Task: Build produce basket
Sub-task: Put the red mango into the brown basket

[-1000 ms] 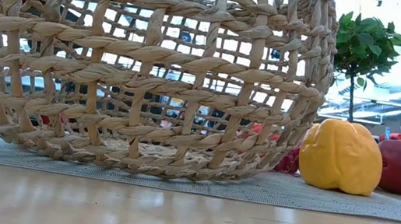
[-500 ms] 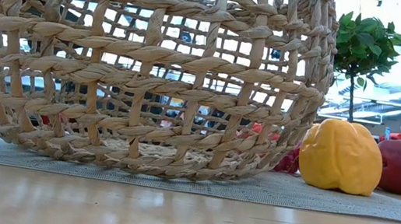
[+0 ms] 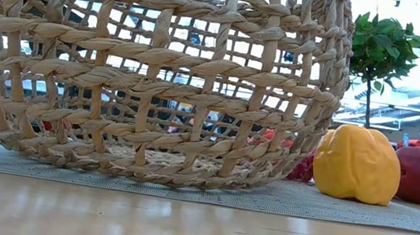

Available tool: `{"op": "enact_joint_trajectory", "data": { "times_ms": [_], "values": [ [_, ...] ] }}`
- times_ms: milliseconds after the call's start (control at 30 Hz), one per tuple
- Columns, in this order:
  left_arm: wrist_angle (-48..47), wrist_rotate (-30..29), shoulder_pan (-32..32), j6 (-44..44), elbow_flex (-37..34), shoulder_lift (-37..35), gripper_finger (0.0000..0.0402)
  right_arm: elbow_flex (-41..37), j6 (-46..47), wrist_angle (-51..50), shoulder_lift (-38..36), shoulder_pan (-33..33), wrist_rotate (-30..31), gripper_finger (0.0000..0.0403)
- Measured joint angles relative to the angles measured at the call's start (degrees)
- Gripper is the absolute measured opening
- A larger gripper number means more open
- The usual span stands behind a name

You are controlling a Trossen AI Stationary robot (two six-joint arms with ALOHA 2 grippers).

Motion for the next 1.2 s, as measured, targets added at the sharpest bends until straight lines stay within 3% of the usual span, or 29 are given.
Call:
{"op": "enact_joint_trajectory", "data": {
  "times_ms": [400,867,1200],
  "values": [
    [0.0,0.0,0.0,0.0,0.0,0.0,0.0194,0.0,-14.0,0.4,0.0,0.7,0.0,0.0270],
    [0.4,0.0,0.0,0.0,0.0,0.0,0.0196,0.0,-36.8,14.8,9.1,1.6,4.6,0.0270],
    [0.6,0.0,0.0,0.0,0.0,0.0,0.0197,0.0,-39.7,16.3,11.6,2.1,5.8,0.0270]
  ]
}}
